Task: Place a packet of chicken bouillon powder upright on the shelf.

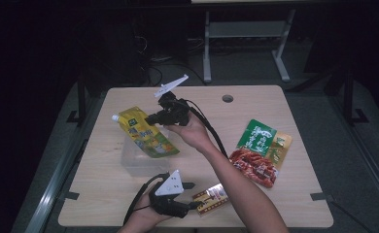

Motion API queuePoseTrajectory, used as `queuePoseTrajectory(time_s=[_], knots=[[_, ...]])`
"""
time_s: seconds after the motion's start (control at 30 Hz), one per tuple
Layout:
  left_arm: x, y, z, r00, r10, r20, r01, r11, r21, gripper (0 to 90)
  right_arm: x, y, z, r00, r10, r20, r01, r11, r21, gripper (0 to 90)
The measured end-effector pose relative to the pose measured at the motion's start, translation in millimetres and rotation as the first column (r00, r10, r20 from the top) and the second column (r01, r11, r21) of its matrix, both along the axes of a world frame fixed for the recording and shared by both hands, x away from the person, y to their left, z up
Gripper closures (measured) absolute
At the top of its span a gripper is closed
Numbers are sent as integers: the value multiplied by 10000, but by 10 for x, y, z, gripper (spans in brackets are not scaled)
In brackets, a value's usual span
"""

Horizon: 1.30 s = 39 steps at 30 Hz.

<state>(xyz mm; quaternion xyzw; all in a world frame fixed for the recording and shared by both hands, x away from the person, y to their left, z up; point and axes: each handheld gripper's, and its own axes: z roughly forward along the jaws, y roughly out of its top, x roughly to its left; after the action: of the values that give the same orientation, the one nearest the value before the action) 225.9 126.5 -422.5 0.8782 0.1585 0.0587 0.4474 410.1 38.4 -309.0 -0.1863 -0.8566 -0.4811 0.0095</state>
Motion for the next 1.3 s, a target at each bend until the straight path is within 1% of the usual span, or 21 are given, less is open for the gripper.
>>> queuePoseTrajectory(time_s=[0.03, 0.1, 0.23, 0.3, 0.37, 0.4, 0.43, 0.47, 0.5, 0.57, 0.63, 0.73, 0.77, 0.8, 0.87, 0.9, 0.93, 0.97, 1.0, 1.17, 1.3], knots=[[0, 0, 0, 10000, 2, -13, -2, 10000, -12, 410, 2, -9, -11, 9999, 0, -169, 4, 9998, 208, 900], [0, -1, 1, 10000, 4, -15, -4, 10000, -30, 410, -3, -31, -10, 9998, -103, -198, 107, 9997, 207, 900], [-3, -6, 2, 10000, -18, 5, 18, 10000, -23, 409, -15, -48, -12, 9999, -103, -129, 106, 9997, 238, 900], [-5, -6, 7, 10000, -26, 43, 26, 10000, -4, 409, -20, -49, -7, 9999, -126, -6, 126, 9998, 142, 893], [-7, -5, 7, 10000, -4, 31, 5, 10000, -47, 406, -25, -39, -1, 9999, -76, 86, 77, 10000, -17, 866], [-7, -4, 8, 10000, -1, 26, 1, 10000, -60, 405, -22, -13, 1, 9997, -119, 195, 125, 9994, -315, 800], [-6, -5, 8, 10000, 2, 20, -2, 10000, -60, 405, -22, -13, 1, 9997, -119, 195, 125, 9994, -315, 800], [-2, -4, 8, 10000, -24, 55, 24, 10000, -40, 404, -17, -2, -1, 9996, -120, 269, 132, 9989, -453, 772], [-2, -5, 8, 10000, -28, 49, 28, 10000, -38, 403, -11, 21, 1, 9996, -213, 196, 225, 9978, -627, 749], [-1, -7, 8, 10000, -43, 61, 43, 10000, 3, 403, 5, 57, -5, 9994, -249, 249, 267, 9968, -753, 725], [-2, -8, 8, 10000, -61, 72, 61, 10000, 21, 402, 31, 108, -18, 9996, -282, 86, 289, 9949, -966, 662], [-10, -9, 6, 10000, -20, 14, 21, 10000, -48, 402, 67, 216, -37, 9994, -355, 26, 355, 9891, -1430, 639], [-11, -8, 6, 10000, -6, -6, 6, 10000, -71, 402, 85, 251, -39, 9993, -352, 140, 370, 9873, -1545, 629], [-9, -7, 5, 10000, 4, -9, -4, 9999, -101, 401, 90, 306, -27, 9982, -589, -52, 572, 9841, -1684, 623], [-7, -3, 6, 10000, 7, 10, -7, 9999, -109, 401, 102, 325, -29, 9983, -582, 2, 573, 9817, -1815, 620], [-8, -3, 8, 10000, 1, 20, -1, 9999, -119, 401, 111, 354, -30, 9981, -614, -34, 595, 9786, -1970, 614], [-9, -2, 11, 10000, -20, 42, 21, 10000, -95, 401, 140, 407, -42, 9980, -639, -22, 618, 9718, -2274, 633], [-10, -2, 13, 10000, -29, 58, 30, 10000, -84, 401, 140, 407, -42, 9980, -639, -22, 618, 9718, -2274, 633], [-12, -2, 15, 10000, -30, 55, 31, 10000, -81, 401, 139, 422, -44, 9979, -636, -80, 602, 9719, -2274, 662], [-17, -7, 14, 10000, -55, 70, 56, 10000, -76, 401, 114, 458, -53, 9975, -706, -29, 679, 9694, -2357, 856], [-20, -13, 11, 10000, -49, 27, 50, 9999, -117, 401, 80, 454, -55, 9982, -601, -1, 586, 9734, -2216, 894]])
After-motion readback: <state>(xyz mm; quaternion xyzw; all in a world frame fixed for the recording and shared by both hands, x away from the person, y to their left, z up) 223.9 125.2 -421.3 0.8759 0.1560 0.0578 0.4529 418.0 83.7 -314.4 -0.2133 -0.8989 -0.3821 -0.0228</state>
